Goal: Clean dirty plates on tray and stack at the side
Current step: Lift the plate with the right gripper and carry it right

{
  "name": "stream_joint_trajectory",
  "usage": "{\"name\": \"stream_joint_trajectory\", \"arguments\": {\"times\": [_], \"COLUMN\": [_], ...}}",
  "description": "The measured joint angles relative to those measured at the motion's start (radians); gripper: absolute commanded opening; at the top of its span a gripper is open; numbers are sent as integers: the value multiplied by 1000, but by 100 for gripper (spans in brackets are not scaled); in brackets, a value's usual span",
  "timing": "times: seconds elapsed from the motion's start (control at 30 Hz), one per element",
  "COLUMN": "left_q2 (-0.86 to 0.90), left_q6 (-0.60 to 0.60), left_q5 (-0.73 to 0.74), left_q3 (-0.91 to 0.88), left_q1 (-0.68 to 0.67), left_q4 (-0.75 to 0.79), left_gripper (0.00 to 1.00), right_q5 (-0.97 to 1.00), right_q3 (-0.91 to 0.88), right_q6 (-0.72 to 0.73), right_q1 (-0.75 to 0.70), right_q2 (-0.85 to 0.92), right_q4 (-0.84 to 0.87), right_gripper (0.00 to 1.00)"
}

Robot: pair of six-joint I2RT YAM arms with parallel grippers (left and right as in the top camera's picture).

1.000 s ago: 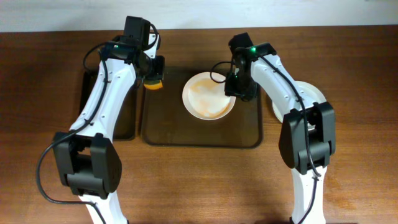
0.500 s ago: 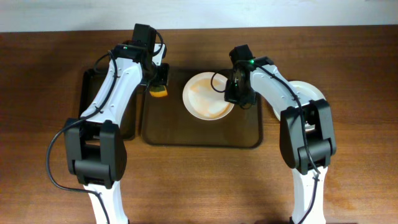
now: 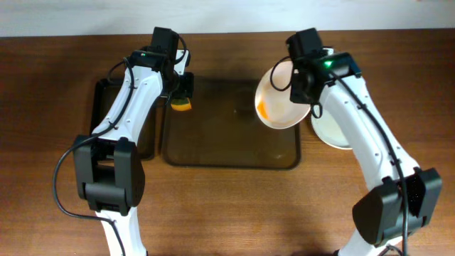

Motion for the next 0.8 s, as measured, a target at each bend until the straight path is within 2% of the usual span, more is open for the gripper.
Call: {"name": "stream_joint_trajectory", "arguments": {"times": [0.2, 0.33, 0.47, 0.67, 0.8], "left_q2": [0, 0, 0, 0, 0], "left_q6": [0, 0, 0, 0, 0], "left_q5": [0, 0, 0, 0, 0], "left_q3": [0, 0, 0, 0, 0], "left_q1": [0, 0, 0, 0, 0], "left_q4": [10, 11, 11, 11, 13], "left_gripper": [0, 0, 0, 0, 0], "right_q5": [440, 576, 652, 651, 360], "right_q3": [0, 0, 0, 0, 0], "right_q6": [-7, -6, -6, 40, 23], "right_q1": [263, 356, 369, 364, 251], "right_q2": [-6, -6, -6, -7, -8], "right_q4": [-83, -98, -101, -95, -59], "right_gripper": [4, 4, 4, 4, 4]}}
